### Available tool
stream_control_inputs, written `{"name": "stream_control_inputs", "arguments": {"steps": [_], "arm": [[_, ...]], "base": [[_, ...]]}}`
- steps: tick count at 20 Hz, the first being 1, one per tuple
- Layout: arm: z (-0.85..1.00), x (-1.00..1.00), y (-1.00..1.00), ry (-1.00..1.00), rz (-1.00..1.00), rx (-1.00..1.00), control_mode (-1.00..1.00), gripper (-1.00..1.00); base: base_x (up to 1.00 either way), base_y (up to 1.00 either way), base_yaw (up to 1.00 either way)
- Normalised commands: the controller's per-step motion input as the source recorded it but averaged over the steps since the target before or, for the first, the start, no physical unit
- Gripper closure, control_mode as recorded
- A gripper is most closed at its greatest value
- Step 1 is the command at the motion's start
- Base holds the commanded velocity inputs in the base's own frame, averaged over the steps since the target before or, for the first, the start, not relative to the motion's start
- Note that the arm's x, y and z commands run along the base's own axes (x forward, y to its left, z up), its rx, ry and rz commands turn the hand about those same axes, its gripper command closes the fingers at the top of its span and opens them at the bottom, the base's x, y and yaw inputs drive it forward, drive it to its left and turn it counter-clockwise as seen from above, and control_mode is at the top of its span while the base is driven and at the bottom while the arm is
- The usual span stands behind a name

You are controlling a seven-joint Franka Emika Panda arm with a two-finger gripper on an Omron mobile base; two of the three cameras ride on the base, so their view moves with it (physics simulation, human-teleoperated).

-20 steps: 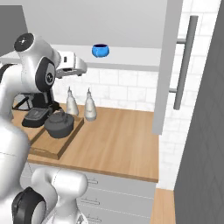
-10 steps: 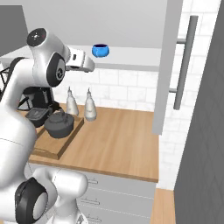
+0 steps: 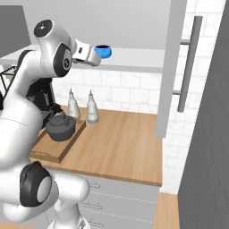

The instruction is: Pick the kettle from the counter and place it on the tray. Then pick the mug from the cabinet and place it on the tray. Then close the cabinet doors.

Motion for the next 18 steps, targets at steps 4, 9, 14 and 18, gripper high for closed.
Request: {"name": "stream_control_inputs", "arguments": {"steps": [4,9,14,18], "arm": [[0.01,0.38,0.0,0.0,0.02,0.02,-1.0,-1.0],[0.0,0.5,-0.02,-0.1,0.0,0.0,-1.0,-1.0],[0.0,0.47,-0.02,-0.1,0.0,0.0,-1.0,-1.0],[0.0,0.32,0.0,0.0,0.0,0.0,-1.0,-1.0]], "base": [[0.0,0.0,0.0],[0.0,0.0,0.0],[0.0,0.0,0.0],[0.0,0.0,0.0]]}}
